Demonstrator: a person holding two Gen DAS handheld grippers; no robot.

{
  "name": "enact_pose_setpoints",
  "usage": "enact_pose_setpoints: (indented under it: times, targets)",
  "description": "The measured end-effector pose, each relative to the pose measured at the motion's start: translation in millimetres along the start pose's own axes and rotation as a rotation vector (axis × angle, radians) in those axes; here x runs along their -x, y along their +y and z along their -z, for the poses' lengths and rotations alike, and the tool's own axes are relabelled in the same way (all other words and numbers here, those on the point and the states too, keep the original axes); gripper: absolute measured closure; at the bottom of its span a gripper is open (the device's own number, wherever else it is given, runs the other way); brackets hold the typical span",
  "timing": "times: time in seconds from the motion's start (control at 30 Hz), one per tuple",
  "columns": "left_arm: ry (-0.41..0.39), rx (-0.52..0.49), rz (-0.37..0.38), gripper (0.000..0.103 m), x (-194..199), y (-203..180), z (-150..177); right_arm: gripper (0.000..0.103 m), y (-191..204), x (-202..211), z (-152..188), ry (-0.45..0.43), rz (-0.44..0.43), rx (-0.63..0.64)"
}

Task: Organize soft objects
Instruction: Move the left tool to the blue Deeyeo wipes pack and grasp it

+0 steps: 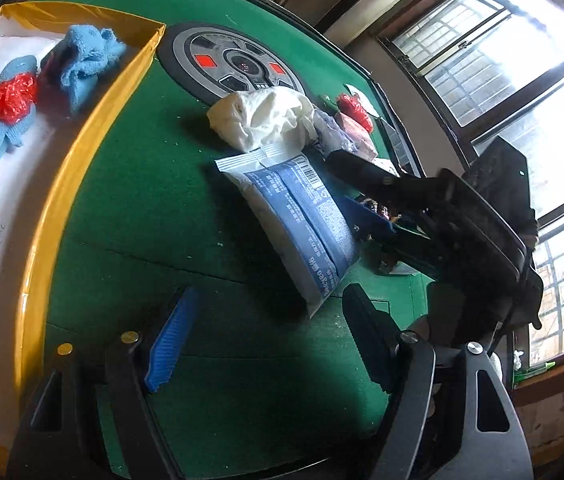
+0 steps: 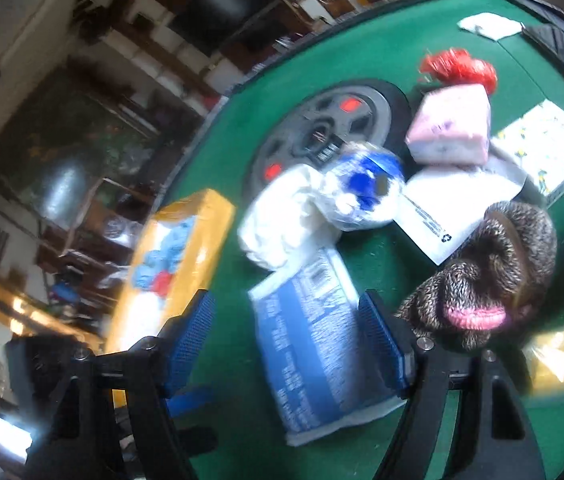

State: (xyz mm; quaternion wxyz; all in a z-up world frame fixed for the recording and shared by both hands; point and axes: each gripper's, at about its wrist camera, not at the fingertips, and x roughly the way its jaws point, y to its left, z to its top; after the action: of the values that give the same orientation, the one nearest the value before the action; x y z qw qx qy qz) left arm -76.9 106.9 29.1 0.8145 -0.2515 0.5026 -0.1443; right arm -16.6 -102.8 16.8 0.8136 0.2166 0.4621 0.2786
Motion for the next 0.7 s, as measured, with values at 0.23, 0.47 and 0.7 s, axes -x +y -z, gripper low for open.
enact_pose_setpoints:
  times: [0.23,0.47,0.7]
  targets:
    - [0.004,0.008,-0.013,0.029,-3.7,7.7,-3.8,0.029,-15.5,-16.4,21.5,0.147,-0.218,-0.211]
    - [-0.040,-0.111,-0.149,0.028,-11.7,-11.6,-6.0,0.029,-20.1,20.4,20.5,-0.011,-0.251,-0.121]
    - [-0.039,-0.276,-0.338,0.017,-40.6,-39.9,-2.4,0.029,-35.8,26.5,23.1,-0.066,-0.233,-0.162]
